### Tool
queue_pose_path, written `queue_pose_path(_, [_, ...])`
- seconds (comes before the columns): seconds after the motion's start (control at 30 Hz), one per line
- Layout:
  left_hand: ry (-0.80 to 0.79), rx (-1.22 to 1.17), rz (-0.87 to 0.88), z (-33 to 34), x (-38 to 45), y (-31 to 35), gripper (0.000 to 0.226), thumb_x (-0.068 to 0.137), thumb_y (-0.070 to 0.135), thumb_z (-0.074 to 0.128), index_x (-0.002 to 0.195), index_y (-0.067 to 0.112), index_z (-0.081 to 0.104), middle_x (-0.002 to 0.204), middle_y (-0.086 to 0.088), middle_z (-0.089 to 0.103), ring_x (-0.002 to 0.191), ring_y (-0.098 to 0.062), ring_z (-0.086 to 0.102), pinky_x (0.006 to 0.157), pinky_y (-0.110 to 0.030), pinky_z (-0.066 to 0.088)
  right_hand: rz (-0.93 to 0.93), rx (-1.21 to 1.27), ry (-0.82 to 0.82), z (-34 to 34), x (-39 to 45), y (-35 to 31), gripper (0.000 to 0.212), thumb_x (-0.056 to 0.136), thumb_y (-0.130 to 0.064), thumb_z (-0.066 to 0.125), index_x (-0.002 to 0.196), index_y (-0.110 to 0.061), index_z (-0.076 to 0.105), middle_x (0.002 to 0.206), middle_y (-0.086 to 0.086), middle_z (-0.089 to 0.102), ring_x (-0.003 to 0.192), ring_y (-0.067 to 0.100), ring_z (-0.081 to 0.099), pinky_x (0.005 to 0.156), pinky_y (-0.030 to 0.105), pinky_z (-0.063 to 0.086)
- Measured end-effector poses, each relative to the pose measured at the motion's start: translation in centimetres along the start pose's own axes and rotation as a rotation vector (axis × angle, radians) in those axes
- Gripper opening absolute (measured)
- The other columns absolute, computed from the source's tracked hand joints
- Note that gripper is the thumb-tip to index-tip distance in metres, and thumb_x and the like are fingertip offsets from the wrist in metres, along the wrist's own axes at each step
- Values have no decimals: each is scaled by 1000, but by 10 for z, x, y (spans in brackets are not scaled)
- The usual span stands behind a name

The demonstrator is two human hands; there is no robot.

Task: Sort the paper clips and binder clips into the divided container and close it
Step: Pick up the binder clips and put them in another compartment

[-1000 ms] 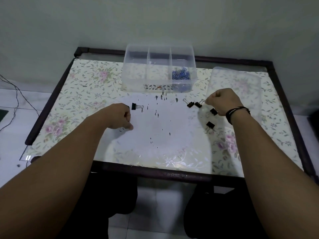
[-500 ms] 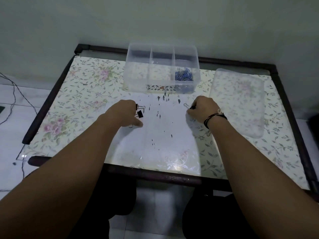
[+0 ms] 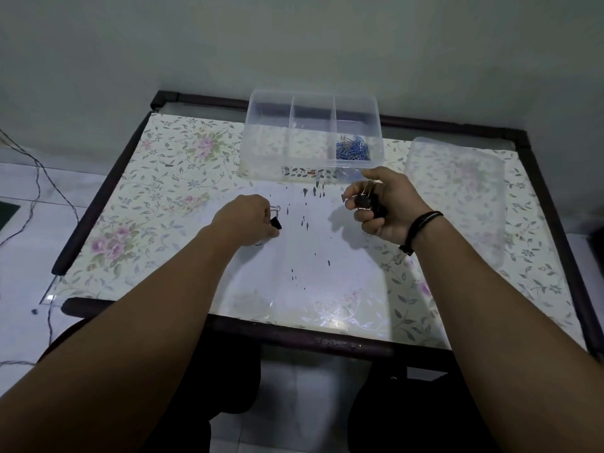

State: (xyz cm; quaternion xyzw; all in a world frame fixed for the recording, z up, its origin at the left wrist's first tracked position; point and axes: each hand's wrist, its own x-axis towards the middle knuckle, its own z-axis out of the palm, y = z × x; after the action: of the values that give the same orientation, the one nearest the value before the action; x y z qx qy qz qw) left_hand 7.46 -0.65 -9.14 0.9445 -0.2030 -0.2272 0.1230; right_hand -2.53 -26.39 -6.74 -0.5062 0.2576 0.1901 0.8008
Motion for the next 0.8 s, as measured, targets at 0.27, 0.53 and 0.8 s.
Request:
queue_pose_path(0.27, [-61,-87,11,3,3,5,20,73,11,77,68,13,58,66,-5,56,62,-20,48,56,-28,38,23,-21,74,4,0,3,27,88,-36,57,73,-14,59,74,2,54,51,11,35,36,17,26])
queue_pose_path(0.53, [-140,-975,-103,-33,-6,31,20,87,5,70,105,13,67,64,-1,63,45,-11,37,43,-22,26,-7,287,93,32,-6,-11,22,92,-23,54,86,-3,62,80,13,60,67,18,58,56,23,57])
queue_pose_path(0.8, [4,-1597,-339,-87,49,83,15,91,-3,41,81,6,48,73,-7,42,50,-11,35,38,-15,36,-132,285,242,83,42,-80,24,91,-27,52,95,-4,51,86,11,43,85,27,44,81,37,50])
